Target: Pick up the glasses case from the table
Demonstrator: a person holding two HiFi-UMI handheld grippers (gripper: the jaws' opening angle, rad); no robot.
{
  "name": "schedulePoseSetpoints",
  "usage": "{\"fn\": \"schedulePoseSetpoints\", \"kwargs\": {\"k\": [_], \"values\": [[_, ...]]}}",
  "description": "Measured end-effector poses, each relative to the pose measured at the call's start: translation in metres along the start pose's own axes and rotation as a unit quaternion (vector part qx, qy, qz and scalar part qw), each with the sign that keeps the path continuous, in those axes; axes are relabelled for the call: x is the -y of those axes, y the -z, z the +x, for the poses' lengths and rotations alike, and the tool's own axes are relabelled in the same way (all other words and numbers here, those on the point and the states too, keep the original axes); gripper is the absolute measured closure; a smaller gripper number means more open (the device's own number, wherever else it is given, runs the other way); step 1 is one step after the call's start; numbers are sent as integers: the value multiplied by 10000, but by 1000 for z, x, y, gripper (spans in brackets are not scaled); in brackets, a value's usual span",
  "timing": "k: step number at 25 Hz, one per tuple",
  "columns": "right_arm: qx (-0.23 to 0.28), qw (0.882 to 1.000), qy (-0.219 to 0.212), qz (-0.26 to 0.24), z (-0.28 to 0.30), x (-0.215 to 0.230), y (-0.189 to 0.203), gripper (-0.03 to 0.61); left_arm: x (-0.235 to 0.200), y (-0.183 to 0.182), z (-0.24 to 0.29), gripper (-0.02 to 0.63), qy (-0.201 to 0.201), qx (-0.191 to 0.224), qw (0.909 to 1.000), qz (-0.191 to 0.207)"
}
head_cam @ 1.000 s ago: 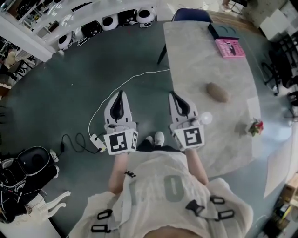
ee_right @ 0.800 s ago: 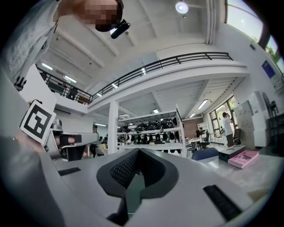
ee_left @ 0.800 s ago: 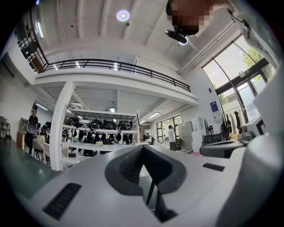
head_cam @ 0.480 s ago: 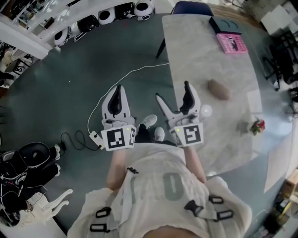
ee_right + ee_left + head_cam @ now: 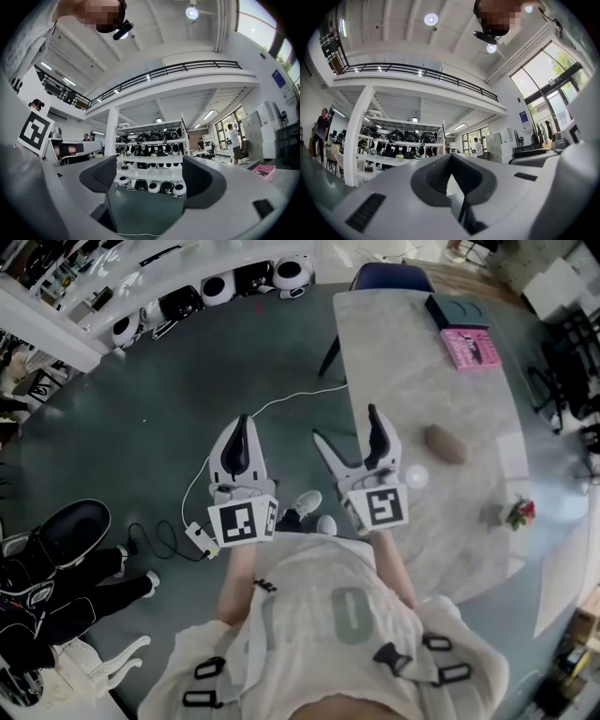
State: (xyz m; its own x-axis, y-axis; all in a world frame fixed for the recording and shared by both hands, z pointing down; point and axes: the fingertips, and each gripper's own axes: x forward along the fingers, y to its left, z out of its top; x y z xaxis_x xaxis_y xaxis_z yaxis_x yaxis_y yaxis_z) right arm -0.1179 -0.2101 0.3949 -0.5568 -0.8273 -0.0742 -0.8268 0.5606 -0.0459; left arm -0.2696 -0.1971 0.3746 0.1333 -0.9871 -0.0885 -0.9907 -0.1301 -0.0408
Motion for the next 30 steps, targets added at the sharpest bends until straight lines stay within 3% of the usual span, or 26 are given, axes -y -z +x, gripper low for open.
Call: {"fn": "schedulePoseSetpoints", "kwargs": {"k": [6,13,17,21,24,30], "values": [[85,9987,493,-18,1,25,-5,175,0,-1,23,611,269,-12,9996,-36],[273,9856,1672,-14,-49,86,-13,175,72,5,67,611,1454,35,9893,-112],[203,9647,2622,-157,-99,115,-20,176,135,-2,83,611,2423,29,9698,-285],[150,9474,3186,-258,-140,131,-30,176,184,-7,81,611,3095,47,9506,-239],[134,9252,3779,-315,-182,140,-31,176,230,-5,76,611,3672,49,9295,-334],[119,8901,4541,-365,-241,145,-30,176,285,-10,63,611,4345,128,8996,-411]]}}
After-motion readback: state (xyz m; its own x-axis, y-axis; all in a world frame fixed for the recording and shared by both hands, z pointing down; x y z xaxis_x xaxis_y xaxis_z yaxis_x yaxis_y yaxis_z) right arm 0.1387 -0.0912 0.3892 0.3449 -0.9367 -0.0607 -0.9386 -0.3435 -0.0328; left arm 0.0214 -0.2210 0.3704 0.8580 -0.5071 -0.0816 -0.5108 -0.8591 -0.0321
